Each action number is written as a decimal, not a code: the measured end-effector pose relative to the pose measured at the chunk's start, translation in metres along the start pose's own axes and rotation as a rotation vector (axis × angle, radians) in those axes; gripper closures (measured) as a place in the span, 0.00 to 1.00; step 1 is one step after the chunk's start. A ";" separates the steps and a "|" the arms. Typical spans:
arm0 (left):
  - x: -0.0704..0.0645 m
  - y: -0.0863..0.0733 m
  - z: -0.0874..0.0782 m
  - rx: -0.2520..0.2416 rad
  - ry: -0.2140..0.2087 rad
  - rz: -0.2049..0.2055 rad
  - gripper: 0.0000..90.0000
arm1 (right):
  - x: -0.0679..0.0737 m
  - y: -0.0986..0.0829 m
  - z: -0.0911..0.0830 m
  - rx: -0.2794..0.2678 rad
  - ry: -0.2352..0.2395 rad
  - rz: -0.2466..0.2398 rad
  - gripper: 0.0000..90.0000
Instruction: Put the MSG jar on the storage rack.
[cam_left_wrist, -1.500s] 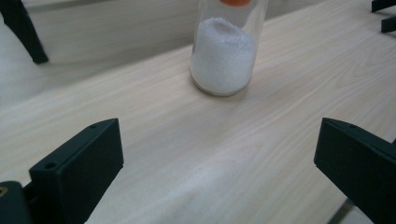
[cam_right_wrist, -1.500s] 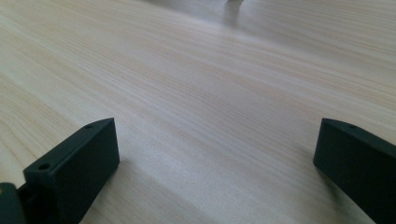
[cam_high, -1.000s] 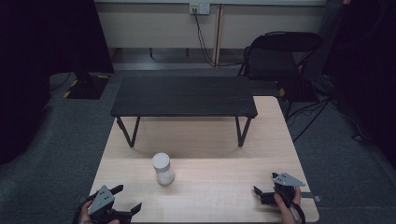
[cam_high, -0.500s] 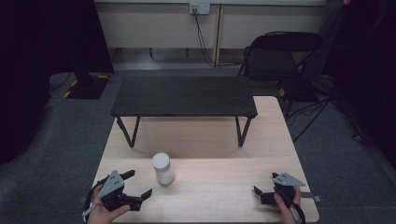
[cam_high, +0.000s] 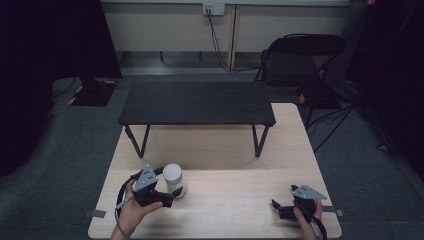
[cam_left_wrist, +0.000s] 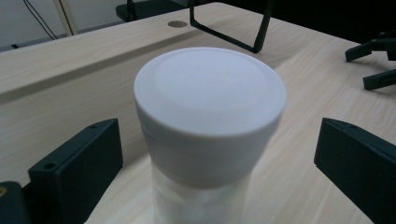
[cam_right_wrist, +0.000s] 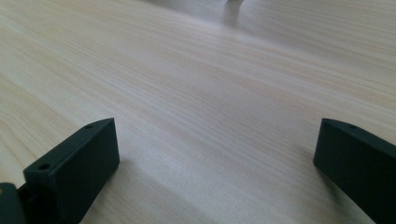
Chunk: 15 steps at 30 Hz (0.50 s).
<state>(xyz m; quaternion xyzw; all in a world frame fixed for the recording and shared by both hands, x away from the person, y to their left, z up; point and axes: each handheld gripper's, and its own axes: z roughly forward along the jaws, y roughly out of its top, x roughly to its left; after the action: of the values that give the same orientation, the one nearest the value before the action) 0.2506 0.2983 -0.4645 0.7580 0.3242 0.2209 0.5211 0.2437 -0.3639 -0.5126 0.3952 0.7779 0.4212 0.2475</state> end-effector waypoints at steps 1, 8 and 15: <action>0.000 0.000 0.000 0.000 0.000 0.000 0.01 | 0.000 0.000 0.000 0.000 0.000 0.000 0.00; 0.008 -0.008 0.005 -0.032 -0.007 0.007 0.33 | 0.000 0.000 0.000 0.000 0.000 0.000 0.00; 0.010 -0.007 0.004 -0.029 -0.019 0.017 0.38 | 0.000 0.000 0.000 0.000 0.000 0.001 0.00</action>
<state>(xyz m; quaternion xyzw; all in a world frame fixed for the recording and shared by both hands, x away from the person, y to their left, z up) 0.2580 0.3045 -0.4718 0.7553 0.3094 0.2227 0.5332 0.2440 -0.3639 -0.5126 0.3954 0.7779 0.4213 0.2473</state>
